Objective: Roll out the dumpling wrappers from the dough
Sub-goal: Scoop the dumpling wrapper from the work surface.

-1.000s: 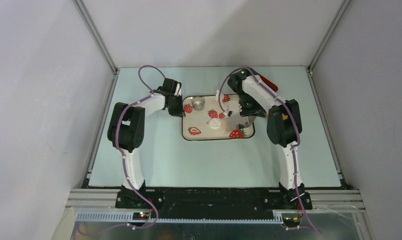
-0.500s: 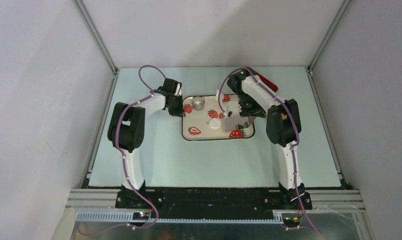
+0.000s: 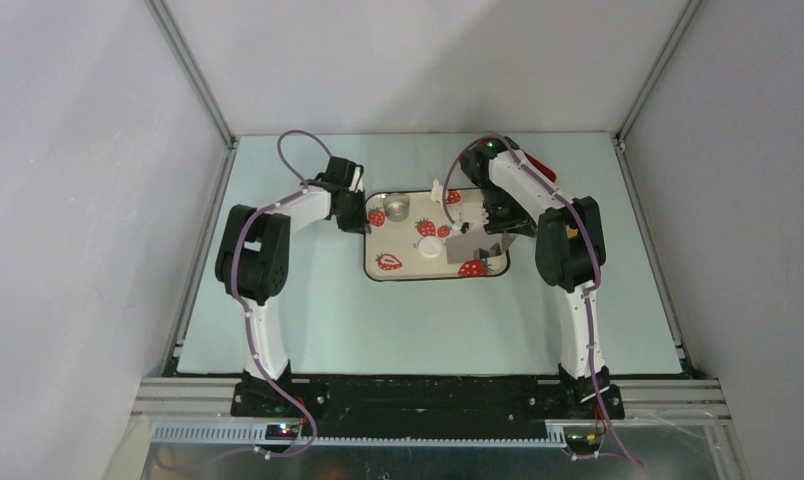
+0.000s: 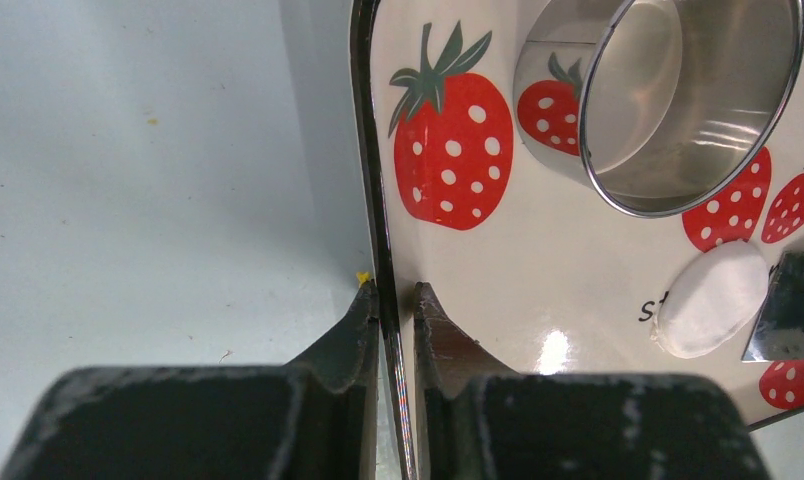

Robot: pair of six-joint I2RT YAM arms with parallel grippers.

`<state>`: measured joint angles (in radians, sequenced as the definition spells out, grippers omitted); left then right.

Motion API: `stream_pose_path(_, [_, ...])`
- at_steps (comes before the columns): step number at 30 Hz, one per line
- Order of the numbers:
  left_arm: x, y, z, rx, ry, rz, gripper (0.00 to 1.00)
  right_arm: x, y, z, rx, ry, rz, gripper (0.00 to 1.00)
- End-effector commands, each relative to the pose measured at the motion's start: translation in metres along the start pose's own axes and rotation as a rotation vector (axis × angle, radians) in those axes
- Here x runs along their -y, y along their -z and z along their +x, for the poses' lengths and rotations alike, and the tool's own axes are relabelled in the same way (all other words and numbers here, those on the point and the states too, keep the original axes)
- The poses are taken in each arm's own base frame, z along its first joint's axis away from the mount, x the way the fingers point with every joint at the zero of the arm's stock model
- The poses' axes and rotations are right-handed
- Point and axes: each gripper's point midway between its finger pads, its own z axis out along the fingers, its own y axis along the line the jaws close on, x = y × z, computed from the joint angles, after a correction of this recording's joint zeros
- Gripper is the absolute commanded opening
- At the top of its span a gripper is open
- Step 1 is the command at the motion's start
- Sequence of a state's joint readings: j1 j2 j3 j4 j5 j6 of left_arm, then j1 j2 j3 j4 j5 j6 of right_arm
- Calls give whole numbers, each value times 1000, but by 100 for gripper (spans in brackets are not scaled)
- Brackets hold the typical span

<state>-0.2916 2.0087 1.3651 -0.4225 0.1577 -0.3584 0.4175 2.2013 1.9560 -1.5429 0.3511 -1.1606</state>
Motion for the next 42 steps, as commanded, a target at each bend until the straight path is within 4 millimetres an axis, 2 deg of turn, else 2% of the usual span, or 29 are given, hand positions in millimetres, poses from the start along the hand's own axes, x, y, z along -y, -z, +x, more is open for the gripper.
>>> stream_pose_path(1, [13, 1, 25, -74, -51, 13, 0, -7, 7, 16, -61, 21, -20, 0])
stream_pose_path(6, [14, 3, 26, -72, -48, 13, 0, -3, 10, 8, -56, 33, -7, 0])
stream_pose_path(17, [27, 21, 20, -32, -48, 38, 0, -1, 10, 0, -62, 49, -3, 0])
stream_pose_path(28, [31, 23, 20, -28, -48, 53, 0, -7, 11, -16, -22, 60, -15, 0])
stream_pose_path(42, [33, 26, 20, -24, -51, 58, 0, -4, 14, -35, 22, 61, -7, 0])
